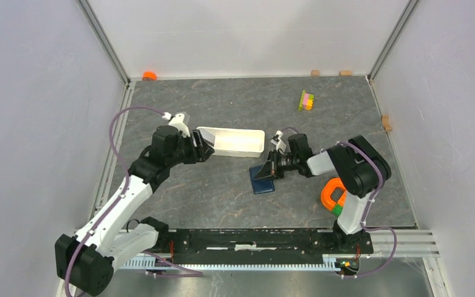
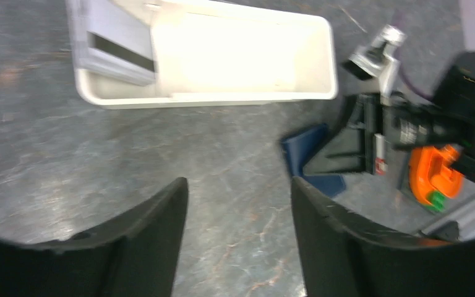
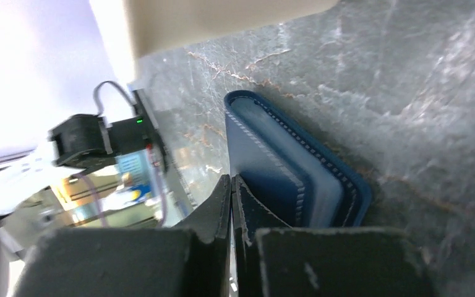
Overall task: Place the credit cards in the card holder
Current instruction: Close the card holder at the center of the board, then reset both arms
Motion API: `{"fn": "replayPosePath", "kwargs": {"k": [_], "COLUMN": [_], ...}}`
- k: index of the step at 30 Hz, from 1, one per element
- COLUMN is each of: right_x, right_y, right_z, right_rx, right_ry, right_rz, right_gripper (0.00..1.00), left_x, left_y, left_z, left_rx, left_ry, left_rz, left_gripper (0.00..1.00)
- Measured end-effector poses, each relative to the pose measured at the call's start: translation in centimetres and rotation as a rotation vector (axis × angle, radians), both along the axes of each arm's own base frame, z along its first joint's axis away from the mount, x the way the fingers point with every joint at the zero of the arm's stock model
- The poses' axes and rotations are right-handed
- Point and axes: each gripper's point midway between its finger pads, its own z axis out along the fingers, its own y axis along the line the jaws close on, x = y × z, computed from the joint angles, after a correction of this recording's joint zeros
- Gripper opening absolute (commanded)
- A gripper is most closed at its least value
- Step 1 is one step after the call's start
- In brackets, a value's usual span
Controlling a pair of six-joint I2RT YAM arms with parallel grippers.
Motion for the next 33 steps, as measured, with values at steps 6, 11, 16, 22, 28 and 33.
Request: {"fn": "replayPosePath", "kwargs": {"k": [6,11,16,22,28,33], "right_x": [1.6,1.7,1.7,4.4,5.7,5.1], "right_y": [-1.2,-3.1,-5.1,-11.6,-18.7,-22.2], "right_z": [1.8,4.1,8.2,10.2,12.5,13.7], "right_rx": [-0.142,-0.217,-0.287,-0.577,-0.855,-0.943], "right_ry": [-0.281,-0.443,-0.631,-0.759,-0.929,-1.072], "right_rz": [-0.024,0.008,0.004,-0.207,-0.466,-0.627], "right_gripper": [0.42,0.62,0.82,0.89,0.91,0.91], "left_x": [1.0,1.4,1.2,0.8,0.0,-0.5], "left_y": [4.6,7.9,9.9,11.5,13.0,13.4], "left_z": [0.2,0.3,0.2,0.9,3.8,5.2], "left_rx": [0.087,0.152,0.198,0.248,0.265,0.262], "left_ry": [-0.003,-0.004,0.000,-0.032,-0.151,-0.211], "left_rz": [0.130,0.240,0.305,0.362,0.413,0.426], "left_gripper": [1.00,1.00,1.00,1.00,1.00,1.00]}}
